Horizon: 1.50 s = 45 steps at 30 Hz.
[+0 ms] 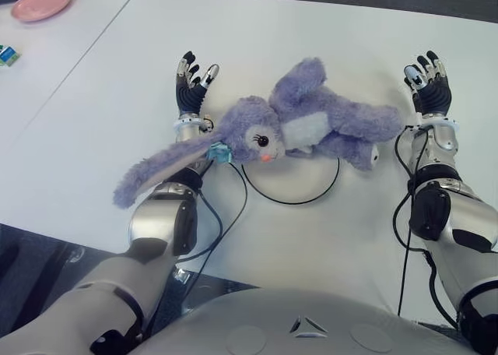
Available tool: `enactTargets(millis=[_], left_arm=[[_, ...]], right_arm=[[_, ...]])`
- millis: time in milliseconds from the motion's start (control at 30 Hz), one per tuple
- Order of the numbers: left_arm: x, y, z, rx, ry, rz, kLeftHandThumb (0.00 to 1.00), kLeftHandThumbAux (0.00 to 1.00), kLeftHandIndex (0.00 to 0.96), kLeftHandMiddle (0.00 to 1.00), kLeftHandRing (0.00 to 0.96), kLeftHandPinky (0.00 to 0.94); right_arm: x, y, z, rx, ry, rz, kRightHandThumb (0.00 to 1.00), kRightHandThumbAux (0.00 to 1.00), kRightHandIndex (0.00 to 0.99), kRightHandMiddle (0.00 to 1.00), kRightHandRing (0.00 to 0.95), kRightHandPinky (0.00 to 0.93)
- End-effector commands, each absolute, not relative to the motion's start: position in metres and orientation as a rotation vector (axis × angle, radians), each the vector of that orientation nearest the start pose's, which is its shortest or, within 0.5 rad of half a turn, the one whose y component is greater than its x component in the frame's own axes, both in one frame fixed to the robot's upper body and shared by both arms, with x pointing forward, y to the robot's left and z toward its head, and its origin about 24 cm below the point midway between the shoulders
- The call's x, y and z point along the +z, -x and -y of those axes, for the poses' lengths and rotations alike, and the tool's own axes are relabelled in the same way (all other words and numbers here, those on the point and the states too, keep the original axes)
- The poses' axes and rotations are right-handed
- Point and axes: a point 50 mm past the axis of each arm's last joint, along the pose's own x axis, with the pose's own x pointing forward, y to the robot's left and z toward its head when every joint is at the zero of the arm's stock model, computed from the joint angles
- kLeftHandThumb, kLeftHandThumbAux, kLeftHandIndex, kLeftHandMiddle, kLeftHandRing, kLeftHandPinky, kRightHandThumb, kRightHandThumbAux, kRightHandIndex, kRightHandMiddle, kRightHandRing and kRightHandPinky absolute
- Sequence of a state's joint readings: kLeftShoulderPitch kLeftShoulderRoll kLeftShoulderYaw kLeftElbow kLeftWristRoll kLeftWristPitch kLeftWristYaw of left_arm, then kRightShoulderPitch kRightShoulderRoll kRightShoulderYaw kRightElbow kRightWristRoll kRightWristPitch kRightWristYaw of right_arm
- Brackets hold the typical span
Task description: Put the doll into the plate.
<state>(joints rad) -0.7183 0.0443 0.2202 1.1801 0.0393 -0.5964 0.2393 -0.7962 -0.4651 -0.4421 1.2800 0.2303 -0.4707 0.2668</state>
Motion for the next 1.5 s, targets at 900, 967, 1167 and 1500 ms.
enactTargets(millis=[900, 967, 1167, 1500], left_arm=[[-0.085, -0.257, -0.171, 0.289, -0.025, -0.475, 0.0, 0.559, 0.129, 0.128, 0.137, 0.157], [-0.085, -0.257, -0.171, 0.286, -0.026, -0.476, 0.0, 0.56, 0.129, 0.128, 0.137, 0.156], [-0.085, -0.257, -0.172, 0.277, -0.03, -0.475, 0.0, 0.567, 0.122, 0.124, 0.137, 0.152], [-0.084, -0.256, -0.173, 0.226, -0.075, -0.441, 0.0, 0.574, 0.099, 0.112, 0.12, 0.135]], right_arm=[[-0.007, -0.317, 0.232, -0.18, -0.053, -0.119, 0.0, 0.731, 0.08, 0.094, 0.084, 0.099], [-0.01, -0.315, 0.227, -0.18, -0.024, -0.127, 0.0, 0.731, 0.087, 0.1, 0.09, 0.105], [-0.018, -0.31, 0.21, -0.18, 0.066, -0.123, 0.0, 0.739, 0.104, 0.118, 0.106, 0.127], [-0.03, -0.298, 0.193, -0.189, 0.163, -0.125, 0.0, 0.805, 0.137, 0.148, 0.132, 0.163]])
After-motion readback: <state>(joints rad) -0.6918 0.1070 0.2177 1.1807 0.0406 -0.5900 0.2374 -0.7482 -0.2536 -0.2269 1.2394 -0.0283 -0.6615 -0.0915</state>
